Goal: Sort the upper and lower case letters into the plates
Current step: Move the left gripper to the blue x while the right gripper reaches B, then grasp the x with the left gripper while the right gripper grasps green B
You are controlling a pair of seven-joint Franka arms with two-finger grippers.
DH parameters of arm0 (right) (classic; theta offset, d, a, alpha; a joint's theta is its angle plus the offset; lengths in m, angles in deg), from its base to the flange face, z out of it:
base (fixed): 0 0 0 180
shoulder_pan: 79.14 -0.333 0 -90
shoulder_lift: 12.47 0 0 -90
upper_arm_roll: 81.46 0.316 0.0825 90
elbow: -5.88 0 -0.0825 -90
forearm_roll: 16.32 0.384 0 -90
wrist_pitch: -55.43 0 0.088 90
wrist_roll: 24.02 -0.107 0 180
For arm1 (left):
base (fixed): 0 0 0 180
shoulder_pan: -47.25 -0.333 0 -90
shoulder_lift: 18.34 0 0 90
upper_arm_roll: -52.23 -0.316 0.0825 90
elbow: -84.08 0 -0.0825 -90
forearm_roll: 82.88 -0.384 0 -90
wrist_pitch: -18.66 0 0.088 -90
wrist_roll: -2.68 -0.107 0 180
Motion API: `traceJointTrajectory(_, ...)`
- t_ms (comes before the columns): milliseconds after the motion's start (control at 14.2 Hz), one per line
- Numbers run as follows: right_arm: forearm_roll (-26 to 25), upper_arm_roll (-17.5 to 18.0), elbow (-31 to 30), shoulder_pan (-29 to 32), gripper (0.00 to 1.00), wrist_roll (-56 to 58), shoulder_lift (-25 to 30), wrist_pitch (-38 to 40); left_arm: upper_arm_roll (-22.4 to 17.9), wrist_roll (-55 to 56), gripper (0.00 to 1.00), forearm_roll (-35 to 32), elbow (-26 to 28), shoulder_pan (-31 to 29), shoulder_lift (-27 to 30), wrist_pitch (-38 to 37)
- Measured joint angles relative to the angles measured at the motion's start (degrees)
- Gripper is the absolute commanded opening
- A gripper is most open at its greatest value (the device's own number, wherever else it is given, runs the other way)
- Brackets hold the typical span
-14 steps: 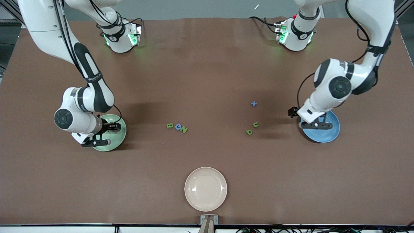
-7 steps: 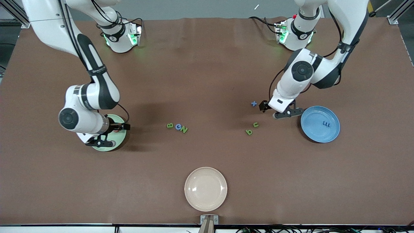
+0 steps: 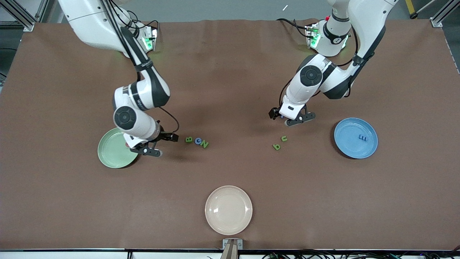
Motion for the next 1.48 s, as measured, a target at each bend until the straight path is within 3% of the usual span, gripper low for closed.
traceJointTrajectory(140,0.01,0.01,-1.1,-2.76,0.85,-2.54,-0.29,-3.44,-0.06,6.45,1.0,-7.2,0.2,-0.03,-2.3,0.11)
traceJointTrajectory(421,0.01,-0.03,-2.45,-6.78,0.83,-6.49,-1.17,-8.03,-0.36,17.77,0.99,-19.35,0.17,-0.46,-7.81,1.41)
traceJointTrajectory(1054,0.0,-0.32,-2.51,-8.1,0.83,-7.32,-4.45,-10.61,-0.4,20.88,0.96,-20.26,0.04,-0.39,-9.35,1.72)
traceJointTrajectory(1194,-0.02,-0.37,-2.57,-8.1,0.83,-7.32,-4.54,-10.61,-0.31,20.92,0.89,-20.26,0.04,-0.36,-9.35,1.73)
traceJointTrajectory(1475,-0.15,-0.54,-2.84,-8.1,0.73,-7.31,-4.72,-10.73,-0.08,21.07,0.68,-20.27,-0.15,-0.37,-9.33,1.97)
